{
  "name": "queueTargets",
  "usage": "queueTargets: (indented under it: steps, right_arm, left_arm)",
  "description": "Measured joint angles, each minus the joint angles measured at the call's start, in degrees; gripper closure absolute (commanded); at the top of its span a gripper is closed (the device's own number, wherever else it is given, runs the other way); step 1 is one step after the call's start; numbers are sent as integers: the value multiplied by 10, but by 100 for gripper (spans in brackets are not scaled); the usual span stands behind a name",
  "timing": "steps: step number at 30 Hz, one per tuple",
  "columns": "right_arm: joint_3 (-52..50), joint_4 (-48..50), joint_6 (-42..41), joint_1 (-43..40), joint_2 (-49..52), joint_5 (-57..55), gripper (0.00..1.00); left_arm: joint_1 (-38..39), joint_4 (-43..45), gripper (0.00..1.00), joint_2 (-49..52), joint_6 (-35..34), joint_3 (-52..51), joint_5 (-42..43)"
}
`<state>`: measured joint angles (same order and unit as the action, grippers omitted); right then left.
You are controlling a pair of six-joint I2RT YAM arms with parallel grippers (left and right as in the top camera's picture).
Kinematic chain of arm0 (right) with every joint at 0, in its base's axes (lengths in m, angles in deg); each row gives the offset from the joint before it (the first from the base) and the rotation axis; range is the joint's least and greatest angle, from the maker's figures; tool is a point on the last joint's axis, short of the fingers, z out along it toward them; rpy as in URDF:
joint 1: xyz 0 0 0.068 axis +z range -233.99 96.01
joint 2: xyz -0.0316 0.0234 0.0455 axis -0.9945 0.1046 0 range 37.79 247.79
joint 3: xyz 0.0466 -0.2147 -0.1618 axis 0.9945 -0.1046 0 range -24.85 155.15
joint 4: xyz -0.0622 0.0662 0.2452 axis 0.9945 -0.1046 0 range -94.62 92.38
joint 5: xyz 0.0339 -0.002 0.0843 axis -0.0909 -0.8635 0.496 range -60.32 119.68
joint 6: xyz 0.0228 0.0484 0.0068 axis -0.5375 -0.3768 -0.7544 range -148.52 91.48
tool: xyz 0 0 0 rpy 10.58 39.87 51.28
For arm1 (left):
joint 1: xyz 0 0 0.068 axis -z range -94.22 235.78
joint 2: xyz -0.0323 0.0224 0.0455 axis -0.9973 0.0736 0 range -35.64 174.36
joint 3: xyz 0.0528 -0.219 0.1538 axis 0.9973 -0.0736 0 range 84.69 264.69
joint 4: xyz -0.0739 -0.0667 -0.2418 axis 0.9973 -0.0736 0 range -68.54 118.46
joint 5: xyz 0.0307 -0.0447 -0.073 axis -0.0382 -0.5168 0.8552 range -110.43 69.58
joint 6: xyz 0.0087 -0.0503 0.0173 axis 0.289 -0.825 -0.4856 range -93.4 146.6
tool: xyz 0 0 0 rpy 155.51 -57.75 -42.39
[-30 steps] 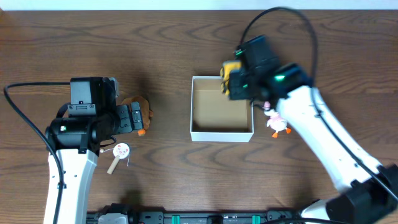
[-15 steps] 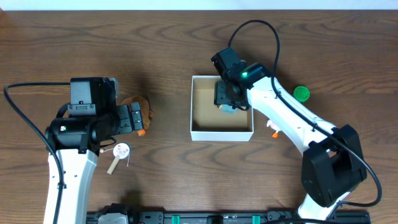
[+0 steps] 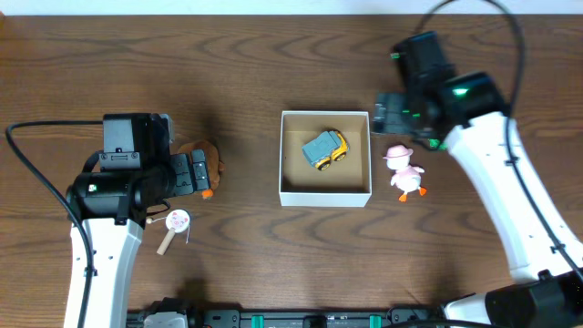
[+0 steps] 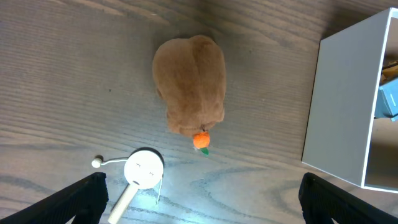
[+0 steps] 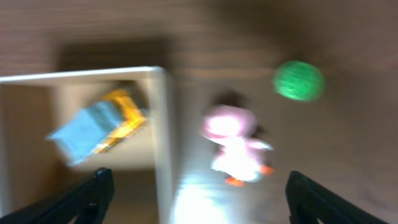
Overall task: Pack container
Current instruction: 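Grasp the pink-hat duck figure with the right gripper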
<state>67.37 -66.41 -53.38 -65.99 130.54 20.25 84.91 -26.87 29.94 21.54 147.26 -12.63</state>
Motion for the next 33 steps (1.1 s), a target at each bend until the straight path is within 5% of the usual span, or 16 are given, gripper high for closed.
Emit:
queueTargets:
  steps: [7,16,22,24,28,30,33]
  right_arm:
    - [-87,11,108,-91,5,35,2]
    - [-268,143,183,-95,40,54,1]
    - [-292,207,195,-95,85,58,1]
    - [-292,217,197,-95,97,59,14]
    - [-292,218,203,-95,108,63,78]
    - [-292,217,203,-95,109,63,99]
    - [-292,215,199,-95,109,64,99]
  left_arm:
    - [0,0,2,0,0,0,0]
    - [0,0,2,0,0,1,0]
    - [0,0,2,0,0,0,0]
    - [0,0,2,0,0,0,0]
    - [0,-2,2,0,0,1,0]
    - [0,-2,2,0,0,0,0]
    - [0,-2,2,0,0,0,0]
